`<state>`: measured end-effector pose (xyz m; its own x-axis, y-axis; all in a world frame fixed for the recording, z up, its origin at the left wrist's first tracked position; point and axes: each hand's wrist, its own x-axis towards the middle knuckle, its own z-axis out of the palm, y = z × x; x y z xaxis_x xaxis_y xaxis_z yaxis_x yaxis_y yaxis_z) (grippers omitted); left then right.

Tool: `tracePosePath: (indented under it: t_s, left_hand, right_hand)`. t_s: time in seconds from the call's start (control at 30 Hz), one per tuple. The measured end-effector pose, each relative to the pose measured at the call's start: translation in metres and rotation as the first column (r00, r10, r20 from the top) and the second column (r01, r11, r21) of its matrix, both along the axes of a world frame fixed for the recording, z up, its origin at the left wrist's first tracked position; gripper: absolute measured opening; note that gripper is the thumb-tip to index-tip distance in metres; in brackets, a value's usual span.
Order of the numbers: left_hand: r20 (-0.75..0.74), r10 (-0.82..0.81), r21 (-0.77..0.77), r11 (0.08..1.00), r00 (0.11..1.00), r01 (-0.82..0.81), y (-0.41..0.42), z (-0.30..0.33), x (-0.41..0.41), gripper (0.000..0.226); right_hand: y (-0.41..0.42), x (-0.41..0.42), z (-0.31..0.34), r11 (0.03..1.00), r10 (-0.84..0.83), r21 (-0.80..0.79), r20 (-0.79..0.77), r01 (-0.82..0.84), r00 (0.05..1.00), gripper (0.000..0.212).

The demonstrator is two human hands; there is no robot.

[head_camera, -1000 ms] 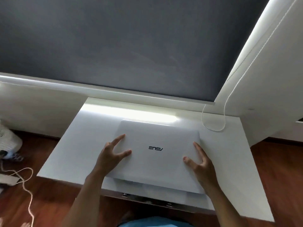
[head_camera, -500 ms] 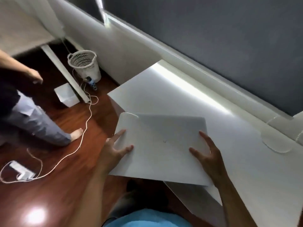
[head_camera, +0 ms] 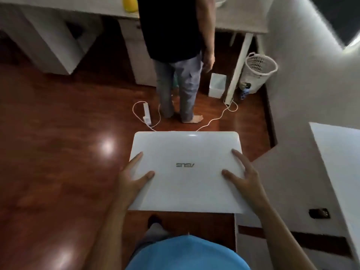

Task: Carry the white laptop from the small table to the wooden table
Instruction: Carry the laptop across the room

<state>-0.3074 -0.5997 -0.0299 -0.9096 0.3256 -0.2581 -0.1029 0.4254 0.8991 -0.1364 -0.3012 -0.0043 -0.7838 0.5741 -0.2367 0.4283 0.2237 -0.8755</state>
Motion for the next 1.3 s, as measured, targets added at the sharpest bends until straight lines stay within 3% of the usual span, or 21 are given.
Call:
tracePosePath:
  t_s: [0.1, 0.2, 0.43, 0.77, 0.93, 1.3]
  left_hand:
    - [-0.029, 0.183, -0.018, 0.983, 0.983, -0.184, -0.080, 0.001, -0.029, 0.084]
    - [-0.044, 0.320, -0.050, 0.945, 0.946, -0.322, -0.144, 0.007, -0.053, 0.083]
    - [-0.007, 0.526, -0.103, 0.845, 0.850, -0.524, -0.248, 0.001, -0.108, 0.075]
    - [-0.032, 0.613, -0.205, 0.769, 0.789, -0.606, -0.332, -0.024, -0.315, 0.065]
    - [-0.047, 0.641, -0.241, 0.737, 0.766, -0.631, -0.378, -0.007, -0.445, 0.065]
    - [-0.049, 0.619, -0.282, 0.744, 0.784, -0.606, -0.475, -0.008, -0.725, 0.070]
  right_hand:
    - [-0.057, -0.081, -0.006, 0.988, 0.149, 0.047, 0.030, -0.150, 0.988, 0.072]
    - [-0.112, -0.147, -0.006, 0.960, 0.280, -0.013, 0.036, -0.279, 0.959, 0.069]
    - [-0.206, -0.273, -0.017, 0.884, 0.463, -0.016, 0.159, -0.467, 0.872, 0.068]
    - [-0.304, -0.508, -0.059, 0.857, 0.514, -0.109, 0.132, -0.503, 0.848, 0.062]
    - [-0.351, -0.654, -0.042, 0.850, 0.526, -0.089, 0.112, -0.519, 0.843, 0.062]
    - [-0.453, -0.919, -0.037, 0.867, 0.498, -0.082, 0.069, -0.492, 0.865, 0.064]
